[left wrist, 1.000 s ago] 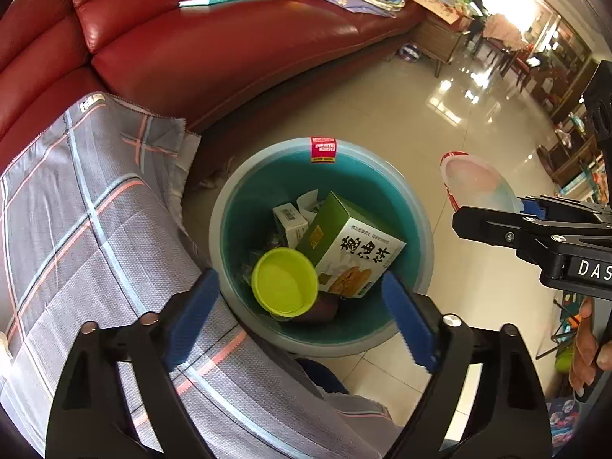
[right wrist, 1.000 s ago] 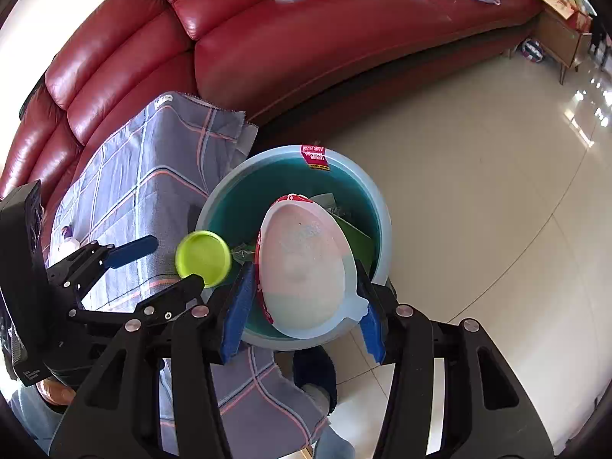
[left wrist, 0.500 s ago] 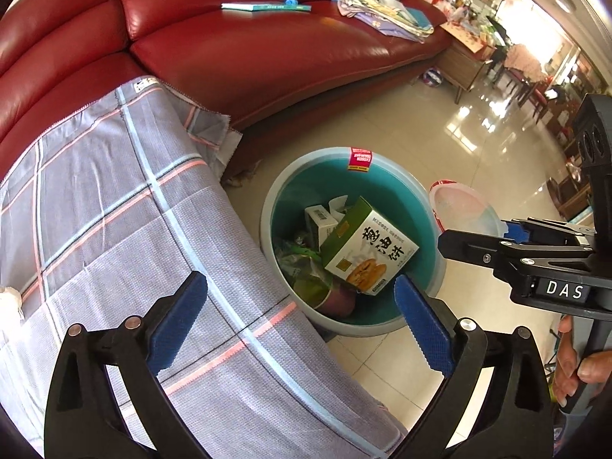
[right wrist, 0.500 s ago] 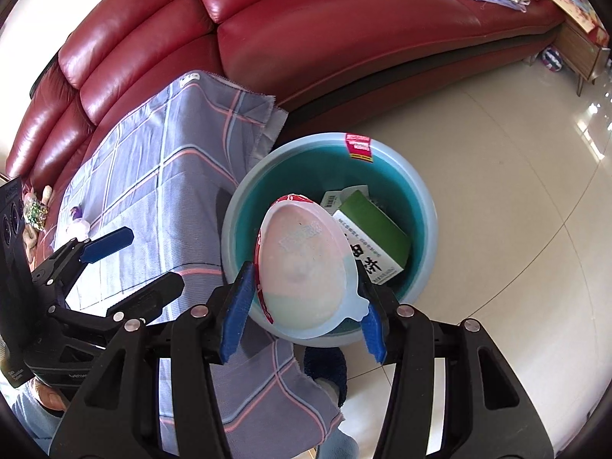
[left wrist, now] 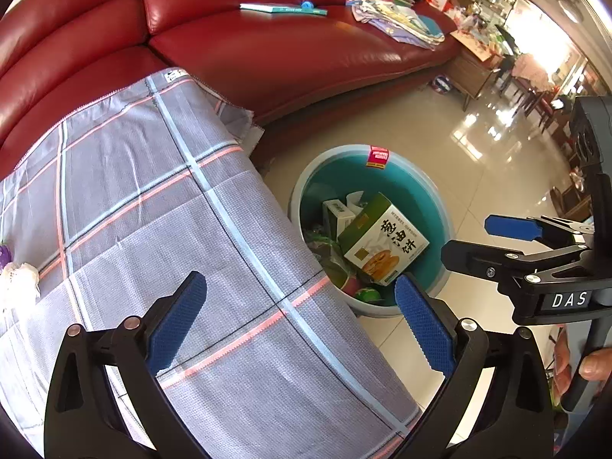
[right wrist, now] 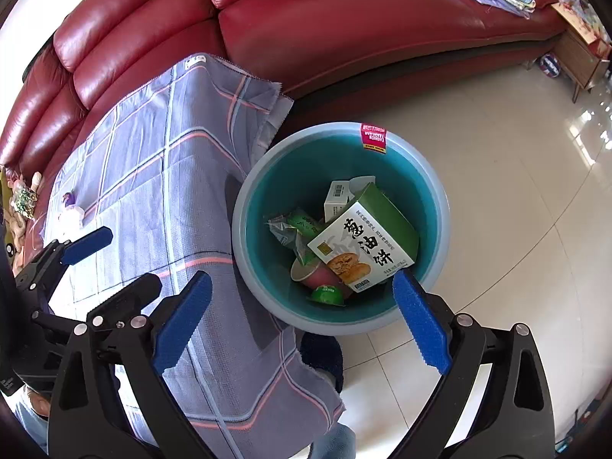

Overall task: Collect trash
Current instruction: 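Carry lid and bowl over the teal bin and open both grippers, then move back to the table and grasp the white plastic bags with the right gripper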

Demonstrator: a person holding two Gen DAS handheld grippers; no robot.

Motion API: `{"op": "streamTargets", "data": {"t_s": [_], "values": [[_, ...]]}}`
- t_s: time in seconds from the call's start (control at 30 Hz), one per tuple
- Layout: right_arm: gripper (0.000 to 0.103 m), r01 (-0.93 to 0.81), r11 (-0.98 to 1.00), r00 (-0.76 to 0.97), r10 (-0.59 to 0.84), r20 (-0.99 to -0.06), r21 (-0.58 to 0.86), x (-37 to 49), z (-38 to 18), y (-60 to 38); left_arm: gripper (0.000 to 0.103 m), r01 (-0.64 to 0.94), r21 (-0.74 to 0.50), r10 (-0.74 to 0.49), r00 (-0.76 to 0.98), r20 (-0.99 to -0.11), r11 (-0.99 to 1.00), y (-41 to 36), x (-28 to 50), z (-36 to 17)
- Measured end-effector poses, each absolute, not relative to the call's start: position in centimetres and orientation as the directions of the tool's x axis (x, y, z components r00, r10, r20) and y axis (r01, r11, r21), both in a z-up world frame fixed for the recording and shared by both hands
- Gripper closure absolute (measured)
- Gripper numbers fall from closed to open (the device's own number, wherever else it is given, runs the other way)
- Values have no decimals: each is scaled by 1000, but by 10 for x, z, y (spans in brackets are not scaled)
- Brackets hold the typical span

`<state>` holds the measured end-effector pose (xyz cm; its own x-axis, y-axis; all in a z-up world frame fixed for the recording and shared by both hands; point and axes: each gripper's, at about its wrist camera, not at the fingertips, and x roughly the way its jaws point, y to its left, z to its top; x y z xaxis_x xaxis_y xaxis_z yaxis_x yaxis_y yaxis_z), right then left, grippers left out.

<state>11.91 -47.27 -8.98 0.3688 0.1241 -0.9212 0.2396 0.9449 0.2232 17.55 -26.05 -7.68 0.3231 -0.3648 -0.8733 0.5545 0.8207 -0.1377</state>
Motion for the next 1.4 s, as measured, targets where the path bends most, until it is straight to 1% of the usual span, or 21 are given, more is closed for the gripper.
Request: {"op": "streamTargets", "data": {"t_s": [0.17,0.27,0.53,0.7,0.97,1.2,1.4], "values": [[11,242,949,363,104,-926,201,114,-86,-467,4,548,-136,-365,336,-868,826,-250,172,-71],[7,246,951,359,91,-929,188,111,-84,-463,4,544,-136,-368,345,-863,828,-244,167,-67],[7,258,951,344,74,-936,170,102,-78,-454,4,528,-131,-363,365,-857,839,-224,156,-56],[7,232,960,340,71,-938,157,106,-73,-434,4,495,-127,-347,383,-856,860,-196,152,-53],[7,109,984,329,97,-939,139,137,-64,-365,4,382,-125,-293,422,-858,916,-119,157,-55],[7,-50,986,302,169,-938,162,187,-61,-274,4,260,-104,-216,451,-866,960,-29,167,-65],[7,-191,966,269,220,-938,172,235,-65,-191,4,136,-134,-182,453,-873,982,48,179,-74]]}}
